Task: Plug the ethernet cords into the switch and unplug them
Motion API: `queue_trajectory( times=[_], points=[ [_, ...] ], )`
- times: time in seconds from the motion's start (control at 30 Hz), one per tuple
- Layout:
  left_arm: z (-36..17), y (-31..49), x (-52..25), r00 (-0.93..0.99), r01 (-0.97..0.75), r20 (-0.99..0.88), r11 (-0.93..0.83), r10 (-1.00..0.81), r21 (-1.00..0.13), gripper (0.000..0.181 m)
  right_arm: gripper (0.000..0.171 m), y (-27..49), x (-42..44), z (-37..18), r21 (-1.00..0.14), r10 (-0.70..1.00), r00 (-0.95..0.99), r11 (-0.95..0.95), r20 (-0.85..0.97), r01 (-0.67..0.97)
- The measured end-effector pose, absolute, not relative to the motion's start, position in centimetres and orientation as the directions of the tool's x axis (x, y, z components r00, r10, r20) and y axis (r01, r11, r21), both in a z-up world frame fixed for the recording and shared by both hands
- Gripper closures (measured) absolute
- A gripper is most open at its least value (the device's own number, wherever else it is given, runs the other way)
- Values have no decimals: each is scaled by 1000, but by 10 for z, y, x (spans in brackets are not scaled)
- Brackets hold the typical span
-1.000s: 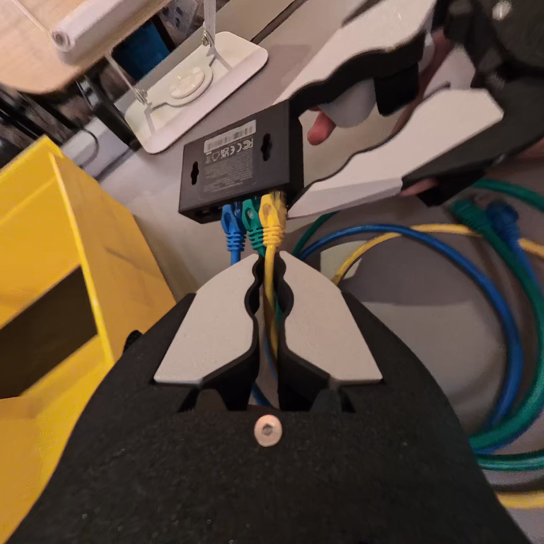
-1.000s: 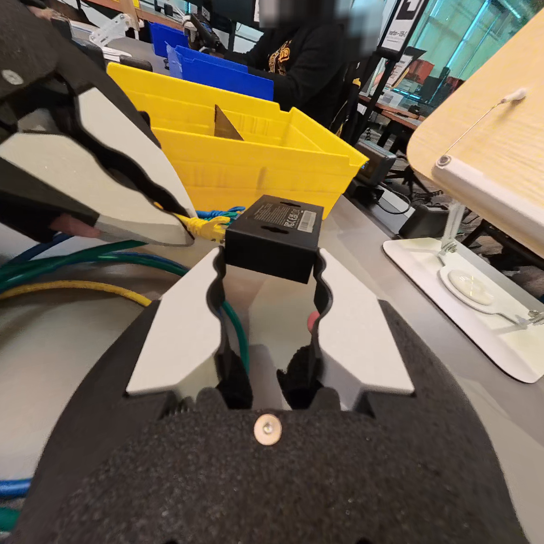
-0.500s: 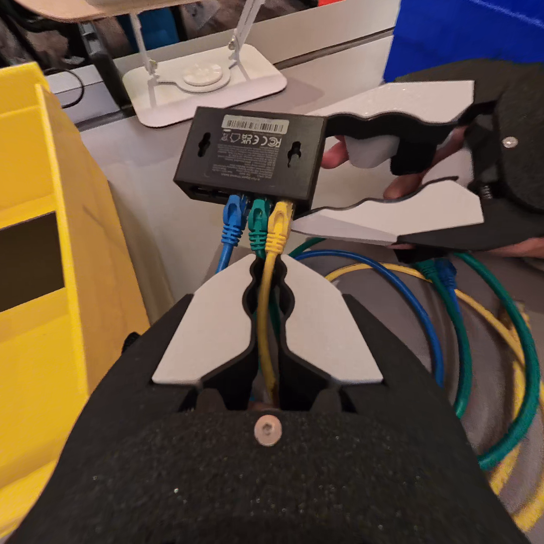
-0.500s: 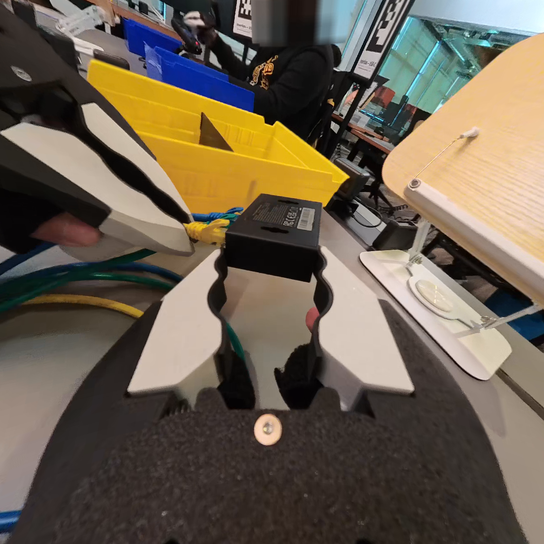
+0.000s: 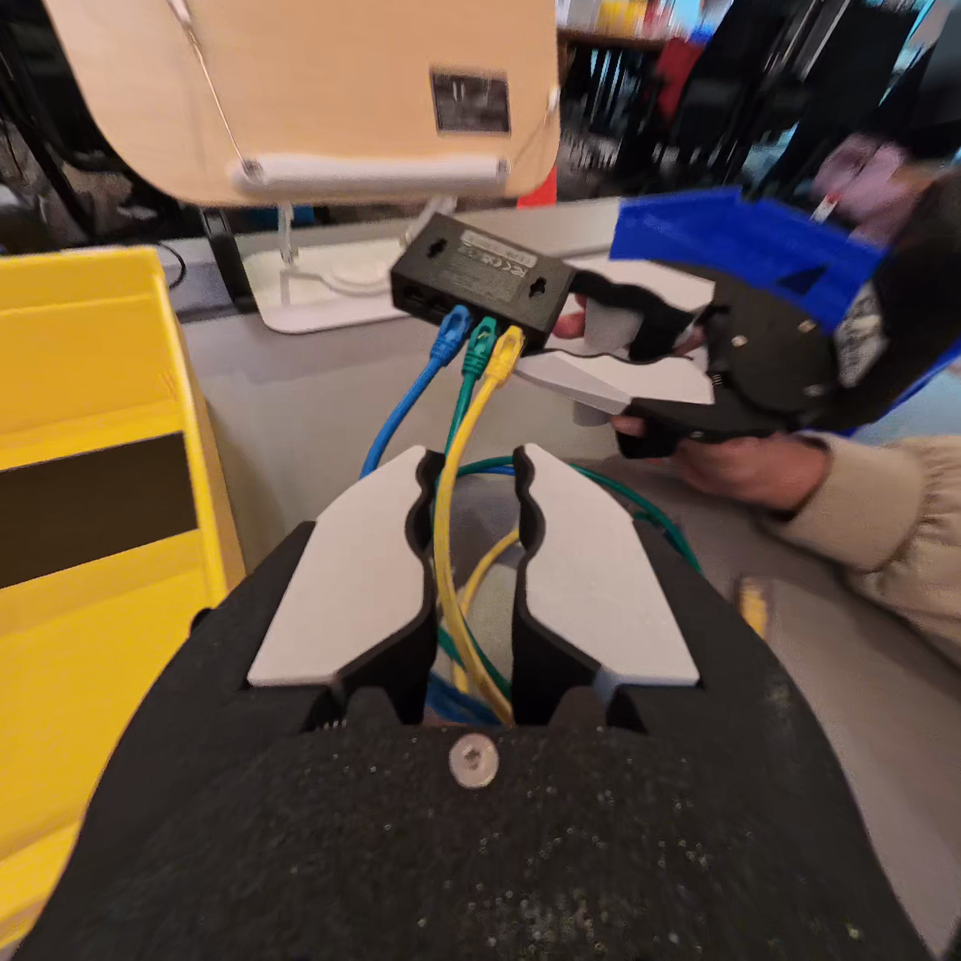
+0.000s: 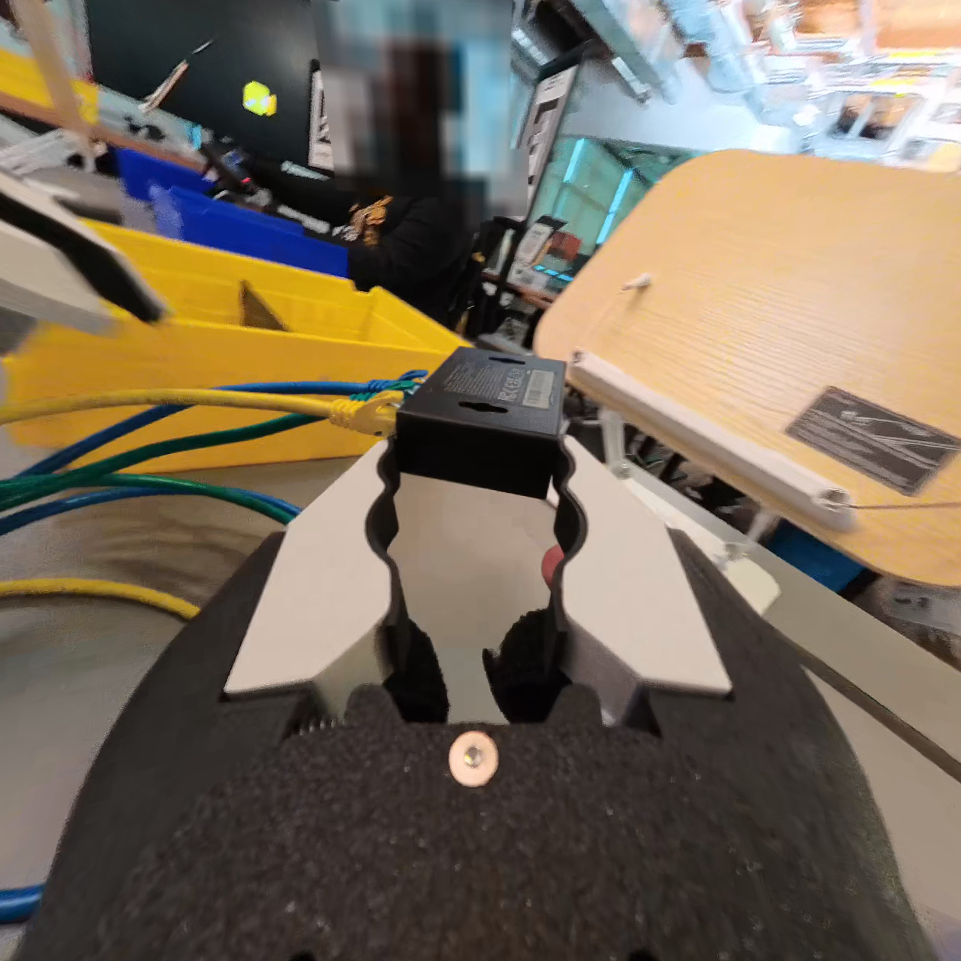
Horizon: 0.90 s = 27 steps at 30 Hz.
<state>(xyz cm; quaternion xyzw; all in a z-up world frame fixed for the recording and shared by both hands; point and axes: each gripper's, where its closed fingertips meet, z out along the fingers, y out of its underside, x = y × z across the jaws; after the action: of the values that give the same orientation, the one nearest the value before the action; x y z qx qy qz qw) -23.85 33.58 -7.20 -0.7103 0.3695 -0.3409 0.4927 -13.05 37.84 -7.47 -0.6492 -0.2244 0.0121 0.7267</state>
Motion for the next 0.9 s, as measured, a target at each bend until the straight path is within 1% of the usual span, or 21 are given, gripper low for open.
queue_trajectory(
  times=[0.07, 0.17, 0.2, 0.27, 0.3, 0.37, 0.5, 0.63, 0.73, 0.83, 0.9],
  points=[
    [-56, 319, -256, 483, -126, 128, -213, -866, -969, 145, 112, 378, -112, -57, -948, 240, 923, 182, 300, 261],
    [-63, 292, -288, 514, -95, 97, -169, -852, -981, 145, 113, 368, -98, -12, -892, 117, 902, 246, 415, 378],
    [-72, 283, -294, 517, -115, 73, -153, -853, -981, 146, 113, 363, -92, 7, -879, 73, 900, 262, 429, 398],
    [-92, 272, -300, 523, -210, -7, -121, -852, -970, 151, 113, 351, -78, 48, -838, -29, 878, 283, 478, 466],
    [-97, 270, -299, 520, -254, -43, -107, -853, -961, 151, 113, 343, -71, 71, -810, -80, 858, 297, 507, 506],
    [-95, 267, -293, 497, -273, -75, -74, -864, -959, 152, 112, 330, -56, 116, -747, -176, 799, 285, 575, 600],
    [-106, 260, -288, 435, -290, -30, -109, -900, -951, 153, 112, 309, -6, 202, -688, -332, 707, 195, 624, 699],
    [-108, 260, -290, 433, -288, -7, -132, -901, -949, 153, 113, 289, 59, 274, -642, -487, 578, 46, 654, 765],
    [-109, 259, -288, 423, -278, 28, -158, -906, -948, 154, 112, 280, 112, 307, -601, -564, 457, -90, 688, 794],
    [-110, 257, -285, 415, -283, 32, -162, -909, -945, 154, 112, 272, 160, 325, -552, -600, 335, -217, 726, 805],
    [-111, 256, -284, 413, -293, 23, -157, -911, -943, 154, 112, 263, 188, 333, -550, -617, 299, -266, 728, 792]
  ],
)
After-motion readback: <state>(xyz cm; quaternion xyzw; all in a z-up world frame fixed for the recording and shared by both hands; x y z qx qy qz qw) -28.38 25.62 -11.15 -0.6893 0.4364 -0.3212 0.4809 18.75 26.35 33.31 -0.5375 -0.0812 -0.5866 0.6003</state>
